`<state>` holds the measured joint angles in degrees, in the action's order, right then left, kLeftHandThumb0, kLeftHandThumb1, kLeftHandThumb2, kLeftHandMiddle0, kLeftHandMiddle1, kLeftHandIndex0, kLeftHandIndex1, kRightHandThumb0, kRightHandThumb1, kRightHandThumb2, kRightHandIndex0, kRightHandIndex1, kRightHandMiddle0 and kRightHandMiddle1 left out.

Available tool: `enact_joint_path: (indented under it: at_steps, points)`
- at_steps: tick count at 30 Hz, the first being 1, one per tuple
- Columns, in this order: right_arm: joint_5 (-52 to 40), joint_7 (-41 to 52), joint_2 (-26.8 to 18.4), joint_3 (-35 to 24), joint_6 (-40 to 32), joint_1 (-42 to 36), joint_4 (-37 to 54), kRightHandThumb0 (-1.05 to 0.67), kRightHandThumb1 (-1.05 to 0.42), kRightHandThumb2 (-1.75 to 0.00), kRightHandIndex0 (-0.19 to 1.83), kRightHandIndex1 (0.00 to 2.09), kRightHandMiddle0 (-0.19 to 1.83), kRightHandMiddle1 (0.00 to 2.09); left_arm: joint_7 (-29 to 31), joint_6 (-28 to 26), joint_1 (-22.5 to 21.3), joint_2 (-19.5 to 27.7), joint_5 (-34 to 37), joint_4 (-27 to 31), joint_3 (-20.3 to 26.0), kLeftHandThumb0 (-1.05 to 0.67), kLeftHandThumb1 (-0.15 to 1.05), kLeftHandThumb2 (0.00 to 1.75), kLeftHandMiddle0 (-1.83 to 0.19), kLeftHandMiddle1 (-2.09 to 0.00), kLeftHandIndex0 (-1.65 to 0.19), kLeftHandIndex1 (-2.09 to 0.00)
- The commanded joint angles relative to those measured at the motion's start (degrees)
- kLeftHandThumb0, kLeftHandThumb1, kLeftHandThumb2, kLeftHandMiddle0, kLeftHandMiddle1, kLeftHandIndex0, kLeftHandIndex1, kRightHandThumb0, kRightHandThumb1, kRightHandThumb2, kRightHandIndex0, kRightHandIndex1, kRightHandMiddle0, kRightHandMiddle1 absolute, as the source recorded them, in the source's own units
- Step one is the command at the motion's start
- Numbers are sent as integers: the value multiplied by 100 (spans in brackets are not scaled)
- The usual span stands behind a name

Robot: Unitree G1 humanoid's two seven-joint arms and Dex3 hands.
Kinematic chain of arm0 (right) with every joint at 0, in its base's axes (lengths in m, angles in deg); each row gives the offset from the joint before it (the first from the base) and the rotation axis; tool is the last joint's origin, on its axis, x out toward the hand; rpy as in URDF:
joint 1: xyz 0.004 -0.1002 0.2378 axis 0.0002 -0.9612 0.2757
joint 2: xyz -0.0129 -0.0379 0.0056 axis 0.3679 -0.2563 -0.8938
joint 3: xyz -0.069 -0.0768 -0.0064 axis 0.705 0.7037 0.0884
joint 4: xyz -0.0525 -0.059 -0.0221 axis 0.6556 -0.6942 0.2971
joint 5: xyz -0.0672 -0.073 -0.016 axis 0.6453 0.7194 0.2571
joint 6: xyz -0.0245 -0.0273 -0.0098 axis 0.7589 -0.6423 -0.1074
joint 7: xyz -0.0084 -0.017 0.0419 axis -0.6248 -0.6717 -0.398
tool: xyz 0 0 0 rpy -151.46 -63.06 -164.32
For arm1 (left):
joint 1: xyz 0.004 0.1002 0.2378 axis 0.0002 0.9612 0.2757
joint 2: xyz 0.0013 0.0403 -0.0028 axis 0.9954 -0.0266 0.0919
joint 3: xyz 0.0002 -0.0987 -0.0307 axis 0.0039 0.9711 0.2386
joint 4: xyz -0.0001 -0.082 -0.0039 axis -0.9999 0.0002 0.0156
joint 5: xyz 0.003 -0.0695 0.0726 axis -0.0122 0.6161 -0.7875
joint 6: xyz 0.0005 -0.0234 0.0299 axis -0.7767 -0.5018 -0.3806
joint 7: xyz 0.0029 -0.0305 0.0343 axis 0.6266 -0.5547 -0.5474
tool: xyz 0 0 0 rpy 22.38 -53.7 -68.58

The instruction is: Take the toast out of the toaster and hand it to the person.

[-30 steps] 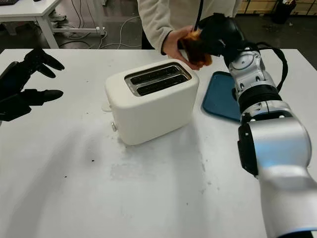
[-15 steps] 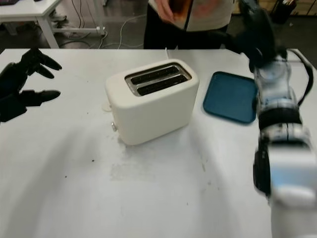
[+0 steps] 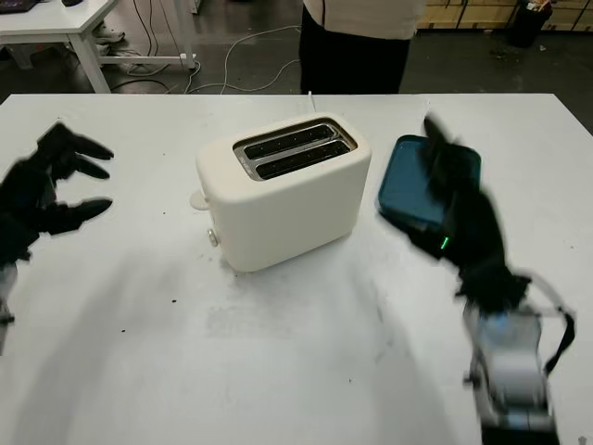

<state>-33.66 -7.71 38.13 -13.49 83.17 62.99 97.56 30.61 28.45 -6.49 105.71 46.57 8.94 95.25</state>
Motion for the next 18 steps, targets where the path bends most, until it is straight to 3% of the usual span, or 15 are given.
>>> enact_joint_path:
  at_steps: [1,7,18]
  points:
    - [-94,67,127,151,-250,-310,296,-72,-92,-17,2,0,3,0,-114,87,185,-185,94,191,85,-105,92,4,0,-162,0,-152]
    - [-76,26,514,465,-415,-624,384,-73,-92,-27,1,0,3,0,-102,-65,561,-572,150,548,85,-105,92,5,0,-159,0,-149]
    - [130,-216,889,586,-563,-441,116,-73,-92,-36,2,1,4,0,-188,116,478,-997,-62,241,-69,-105,92,4,0,-161,0,-153]
